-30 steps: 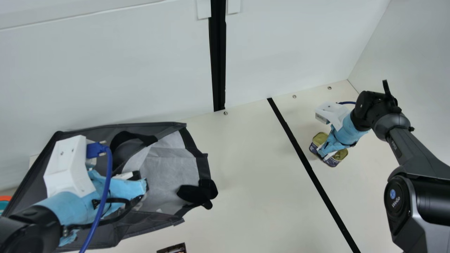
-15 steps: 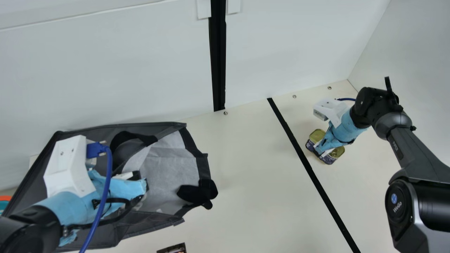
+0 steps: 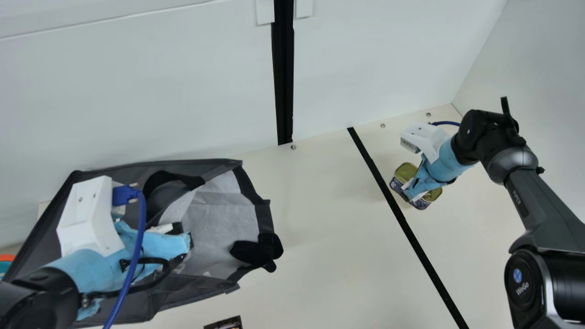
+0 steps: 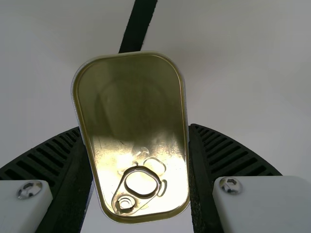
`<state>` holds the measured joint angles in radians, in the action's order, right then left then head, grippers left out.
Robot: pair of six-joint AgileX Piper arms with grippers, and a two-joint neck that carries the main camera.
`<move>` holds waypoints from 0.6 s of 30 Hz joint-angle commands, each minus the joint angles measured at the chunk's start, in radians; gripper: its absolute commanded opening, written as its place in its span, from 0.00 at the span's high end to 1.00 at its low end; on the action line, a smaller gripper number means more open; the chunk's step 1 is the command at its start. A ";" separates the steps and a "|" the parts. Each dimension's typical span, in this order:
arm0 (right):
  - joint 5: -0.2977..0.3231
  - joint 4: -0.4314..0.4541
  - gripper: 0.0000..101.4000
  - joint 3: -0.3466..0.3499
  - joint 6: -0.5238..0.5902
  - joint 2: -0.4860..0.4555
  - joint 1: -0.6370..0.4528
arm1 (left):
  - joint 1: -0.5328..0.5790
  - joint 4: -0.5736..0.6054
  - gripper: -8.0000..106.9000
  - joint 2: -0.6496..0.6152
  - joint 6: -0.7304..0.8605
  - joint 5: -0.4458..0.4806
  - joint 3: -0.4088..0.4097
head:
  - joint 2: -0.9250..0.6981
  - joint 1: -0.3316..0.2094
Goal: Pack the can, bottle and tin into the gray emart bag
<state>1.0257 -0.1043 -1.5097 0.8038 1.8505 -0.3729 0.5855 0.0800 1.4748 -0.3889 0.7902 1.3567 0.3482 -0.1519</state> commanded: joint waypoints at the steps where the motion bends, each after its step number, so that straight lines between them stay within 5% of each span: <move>1: -0.004 -0.002 1.00 0.006 0.002 -0.010 0.005 | 0.000 0.000 0.84 0.000 0.000 0.000 0.000 | 0.001 -0.023; 18: -0.007 -0.003 1.00 0.066 0.007 -0.106 0.087 | 0.000 0.000 0.84 0.000 0.000 0.000 0.000 | 0.001 -0.023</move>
<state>1.0189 -0.1075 -1.4446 0.8108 1.7468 -0.2898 0.5855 0.0800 1.4748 -0.3889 0.7902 1.3567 0.3467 -0.1519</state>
